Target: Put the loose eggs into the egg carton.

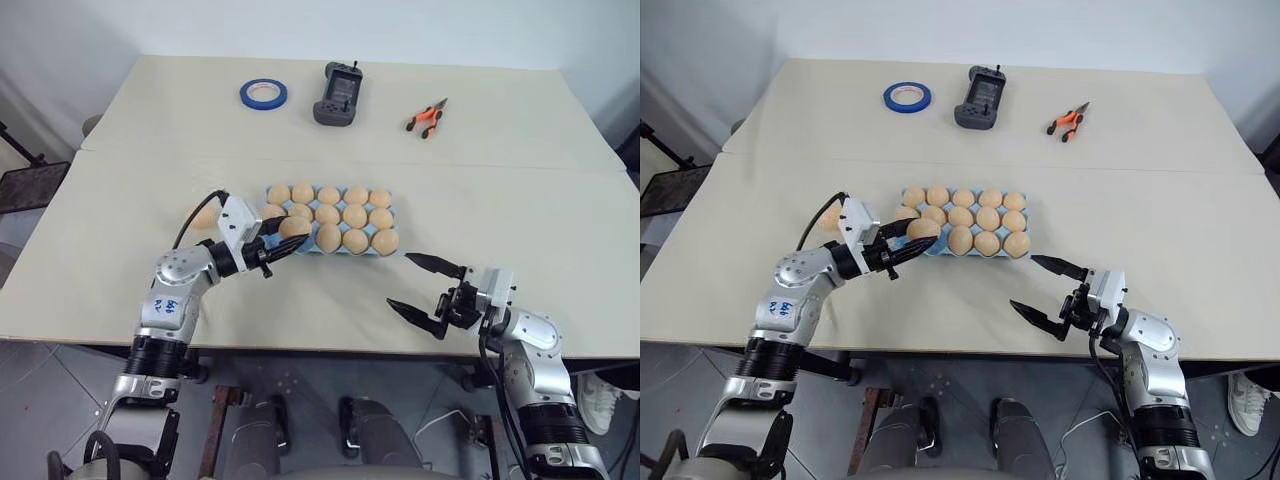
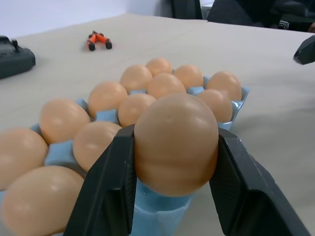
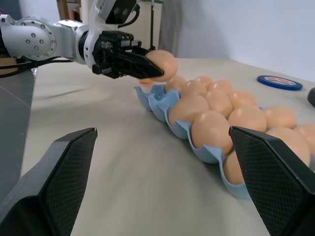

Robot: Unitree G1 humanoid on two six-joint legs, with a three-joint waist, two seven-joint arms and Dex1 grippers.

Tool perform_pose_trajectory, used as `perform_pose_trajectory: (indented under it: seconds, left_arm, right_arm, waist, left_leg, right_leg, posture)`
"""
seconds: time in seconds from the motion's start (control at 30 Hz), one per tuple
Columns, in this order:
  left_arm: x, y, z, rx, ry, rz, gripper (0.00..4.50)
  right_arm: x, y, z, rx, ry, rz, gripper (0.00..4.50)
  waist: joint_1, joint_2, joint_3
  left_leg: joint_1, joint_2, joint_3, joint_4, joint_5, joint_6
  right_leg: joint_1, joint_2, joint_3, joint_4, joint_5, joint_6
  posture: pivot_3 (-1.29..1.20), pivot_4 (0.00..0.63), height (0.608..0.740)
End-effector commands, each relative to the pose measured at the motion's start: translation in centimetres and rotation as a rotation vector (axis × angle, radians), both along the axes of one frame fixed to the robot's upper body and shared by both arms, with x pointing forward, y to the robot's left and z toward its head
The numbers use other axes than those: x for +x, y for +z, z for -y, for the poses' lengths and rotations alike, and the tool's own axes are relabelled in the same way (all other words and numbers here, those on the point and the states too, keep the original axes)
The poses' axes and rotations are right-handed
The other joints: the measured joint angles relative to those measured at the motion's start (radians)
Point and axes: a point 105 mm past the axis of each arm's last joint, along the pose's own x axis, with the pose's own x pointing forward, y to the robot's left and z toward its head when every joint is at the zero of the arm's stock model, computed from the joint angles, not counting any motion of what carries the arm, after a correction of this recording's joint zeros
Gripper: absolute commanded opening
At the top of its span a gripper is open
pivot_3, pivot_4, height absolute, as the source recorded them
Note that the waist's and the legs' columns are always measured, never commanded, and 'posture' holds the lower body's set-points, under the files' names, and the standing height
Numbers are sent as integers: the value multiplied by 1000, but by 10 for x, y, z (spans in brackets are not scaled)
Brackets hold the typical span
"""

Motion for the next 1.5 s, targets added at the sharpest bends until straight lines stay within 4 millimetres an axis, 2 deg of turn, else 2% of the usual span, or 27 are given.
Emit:
perform_pose_trajectory:
  seconds: [0.03,0.1,0.27,0.33,0.4,0.47,0.6,0.7,0.87,1.03,1.17,1.3,1.4,1.5]
  left_arm:
    - [1,8,6,29,-31,66,2955]
    - [2,16,-10,26,53,127,3566]
    - [-14,25,-42,-10,143,188,3566]
    - [-22,27,-59,-14,195,216,3566]
    - [-29,27,-85,-15,304,231,3566]
    - [-39,22,-109,-18,399,213,3566]
    - [-57,3,-147,-55,562,144,4415]
    - [-68,-7,-168,-96,691,119,4464]
    - [-78,-16,-172,-130,734,82,4464]
    - [-62,-14,-161,-113,704,63,4464]
    - [-41,-10,-160,-84,700,51,4464]
    - [1,5,-158,-58,682,64,4464]
    - [19,15,-155,-68,678,91,4464]
    - [36,13,-150,-51,663,73,4464]
  right_arm:
    - [-2,7,2,4,-14,41,4500]
    - [-4,8,1,5,-13,42,4500]
    - [-7,7,-2,11,7,32,4500]
    - [-7,6,-4,10,17,29,4500]
    - [-5,7,-6,14,34,28,4500]
    - [-4,8,-8,21,58,26,4500]
    - [-1,7,-11,19,90,27,4500]
    - [-2,6,-16,18,127,46,4500]
    - [0,8,-22,22,145,64,4500]
    - [1,10,-21,-10,145,75,4500]
    - [4,12,-12,-47,121,75,4500]
    - [7,10,11,-105,62,57,4500]
    - [6,8,14,-110,46,52,4500]
    - [4,7,15,-108,36,50,4500]
  waist:
    - [1,0,0]
    - [-1,0,0]
    - [-4,0,0]
    - [-3,0,0]
    - [-3,0,0]
    - [-5,0,0]
    - [-4,0,0]
    - [-2,0,0]
    - [0,-1,-1]
    - [0,-1,-1]
    - [-1,-1,-1]
    - [4,-1,-1]
    - [4,-2,-1]
    - [0,-2,-1]
  left_leg:
    - [0,0,-1,1,0,0]
    - [0,0,-1,1,0,0]
    - [1,0,-1,2,0,0]
    - [1,1,-1,1,0,0]
    - [0,1,-1,1,0,0]
    - [0,1,-1,1,0,0]
    - [1,0,-1,1,0,0]
    - [0,0,-1,-1,0,0]
    - [-1,0,-1,-2,0,0]
    - [-1,0,1,-4,0,0]
    - [-1,0,1,-4,0,0]
    - [-1,0,1,-4,0,-1]
    - [-1,0,1,-3,0,-1]
    - [-1,0,2,-4,0,0]
  right_leg:
    - [0,0,-1,0,0,0]
    - [0,0,-1,1,0,0]
    - [1,0,0,2,0,0]
    - [0,0,0,2,0,0]
    - [0,0,0,2,-1,-1]
    - [0,0,0,2,-2,-4]
    - [0,-1,0,1,-4,-6]
    - [0,-1,0,-1,-4,-8]
    - [1,-2,0,-5,-4,-7]
    - [0,-2,0,-7,-4,-7]
    - [0,-2,0,-6,-4,-7]
    - [0,-2,-1,-5,-4,-7]
    - [1,-2,-1,-5,-2,-4]
    - [0,-2,-1,-5,2,3]
  posture:
    - [0,150,740]
    - [0,150,740]
    - [0,150,740]
    - [0,150,740]
    - [0,150,740]
    - [0,150,740]
    - [0,150,740]
    - [0,150,740]
    - [0,150,740]
    - [0,150,740]
    - [0,150,740]
    - [0,150,740]
    - [0,150,740]
    - [0,150,740]
